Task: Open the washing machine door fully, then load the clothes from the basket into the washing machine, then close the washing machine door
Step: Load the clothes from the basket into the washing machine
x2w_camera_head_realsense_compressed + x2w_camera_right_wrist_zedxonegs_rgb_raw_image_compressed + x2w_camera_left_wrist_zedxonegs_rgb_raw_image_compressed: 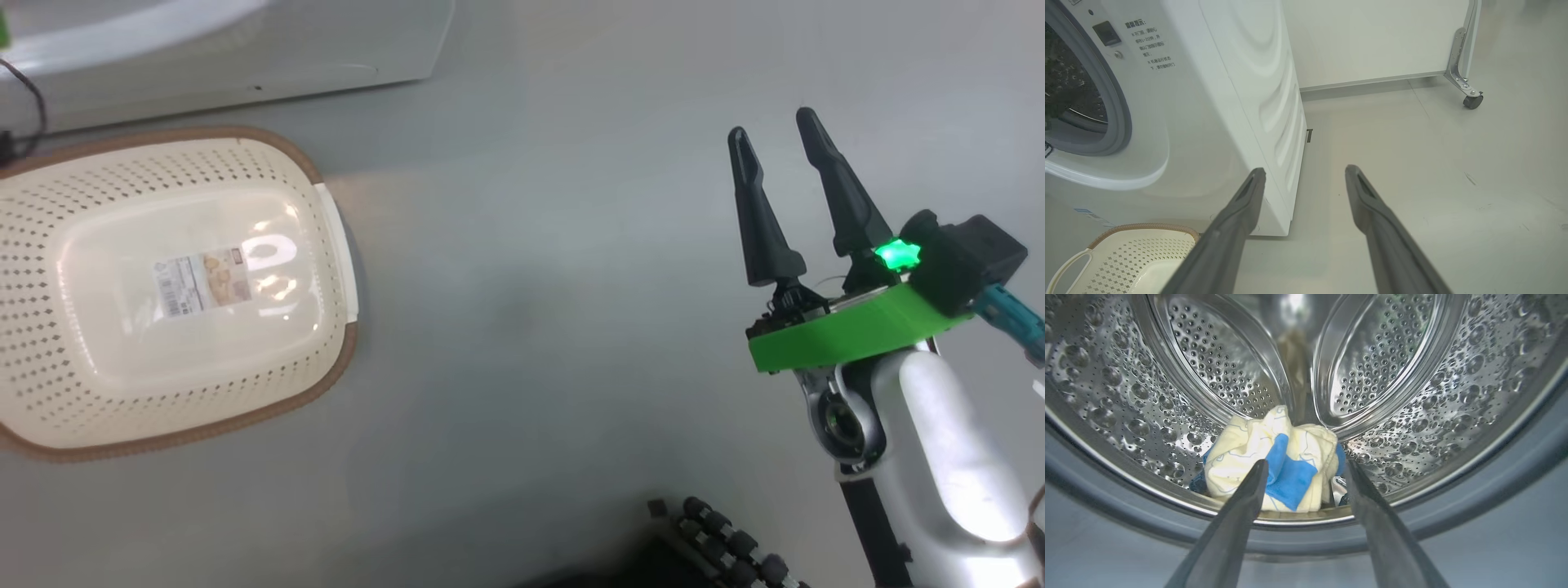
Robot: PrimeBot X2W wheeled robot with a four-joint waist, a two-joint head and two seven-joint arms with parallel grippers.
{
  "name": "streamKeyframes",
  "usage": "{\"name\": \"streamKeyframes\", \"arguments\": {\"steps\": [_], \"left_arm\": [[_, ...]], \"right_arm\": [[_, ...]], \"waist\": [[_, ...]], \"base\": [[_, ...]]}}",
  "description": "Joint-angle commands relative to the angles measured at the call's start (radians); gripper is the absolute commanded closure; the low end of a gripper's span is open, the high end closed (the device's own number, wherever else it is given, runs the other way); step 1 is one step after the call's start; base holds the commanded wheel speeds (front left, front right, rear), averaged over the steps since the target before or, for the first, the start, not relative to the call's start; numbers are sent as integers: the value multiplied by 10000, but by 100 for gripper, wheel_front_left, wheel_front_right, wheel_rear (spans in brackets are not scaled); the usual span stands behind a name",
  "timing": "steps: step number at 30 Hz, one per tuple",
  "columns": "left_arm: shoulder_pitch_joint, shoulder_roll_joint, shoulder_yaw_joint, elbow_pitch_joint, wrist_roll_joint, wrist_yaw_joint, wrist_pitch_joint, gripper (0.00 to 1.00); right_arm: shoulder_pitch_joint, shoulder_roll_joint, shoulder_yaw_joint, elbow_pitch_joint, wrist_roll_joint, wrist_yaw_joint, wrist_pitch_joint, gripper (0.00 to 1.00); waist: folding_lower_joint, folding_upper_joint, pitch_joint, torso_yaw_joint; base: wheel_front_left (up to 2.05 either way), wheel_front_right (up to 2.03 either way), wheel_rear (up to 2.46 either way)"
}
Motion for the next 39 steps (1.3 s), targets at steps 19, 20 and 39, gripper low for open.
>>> {"name": "streamKeyframes", "arguments": {"steps": [19,20,39], "left_arm": [[8509,-1174,753,-7476,671,2156,-408,0],[8814,-1257,721,-7557,724,2143,-408,0],[12148,-1948,1086,-7264,1203,2110,-409,0]], "right_arm": [[2085,-73,-645,468,-1449,4,-95,0],[2187,-73,-672,509,-1508,4,-93,0],[4159,-73,-1030,-368,-1998,4,853,0]], "waist": [[1,-1,-3686,1571],[1,-1,-3877,1644],[1,-1,-6459,2313]], "base": [[0,0,0],[0,0,0],[0,0,0]]}}
